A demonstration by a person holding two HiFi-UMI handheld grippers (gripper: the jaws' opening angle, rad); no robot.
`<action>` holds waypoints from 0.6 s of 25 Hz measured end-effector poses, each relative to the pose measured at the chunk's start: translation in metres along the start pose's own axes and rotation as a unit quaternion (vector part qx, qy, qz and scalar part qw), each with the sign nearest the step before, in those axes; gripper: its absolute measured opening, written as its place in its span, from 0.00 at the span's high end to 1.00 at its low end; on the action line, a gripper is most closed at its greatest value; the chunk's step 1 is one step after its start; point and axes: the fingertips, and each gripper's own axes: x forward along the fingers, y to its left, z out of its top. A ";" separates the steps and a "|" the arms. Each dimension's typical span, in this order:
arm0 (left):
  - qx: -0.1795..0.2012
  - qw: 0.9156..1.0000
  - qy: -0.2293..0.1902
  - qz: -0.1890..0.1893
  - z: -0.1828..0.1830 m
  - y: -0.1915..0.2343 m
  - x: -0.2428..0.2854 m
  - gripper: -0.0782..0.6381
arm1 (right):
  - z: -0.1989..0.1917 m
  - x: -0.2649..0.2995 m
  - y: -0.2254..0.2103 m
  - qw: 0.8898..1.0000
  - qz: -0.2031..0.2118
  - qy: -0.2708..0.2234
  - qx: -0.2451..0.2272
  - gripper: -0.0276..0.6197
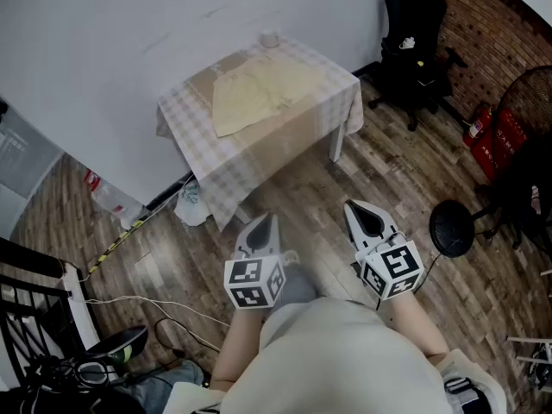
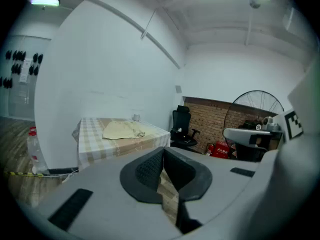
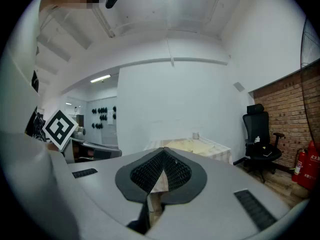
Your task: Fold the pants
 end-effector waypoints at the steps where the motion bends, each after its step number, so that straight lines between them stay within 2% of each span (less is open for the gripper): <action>1: 0.000 1.000 0.001 -0.001 -0.001 -0.002 -0.003 0.88 | 0.000 -0.003 0.002 1.000 0.001 0.000 0.000 0.96; 15: -0.004 1.000 -0.003 -0.013 0.000 0.001 -0.007 0.88 | -0.009 0.003 0.024 1.000 0.026 0.010 -0.009 0.96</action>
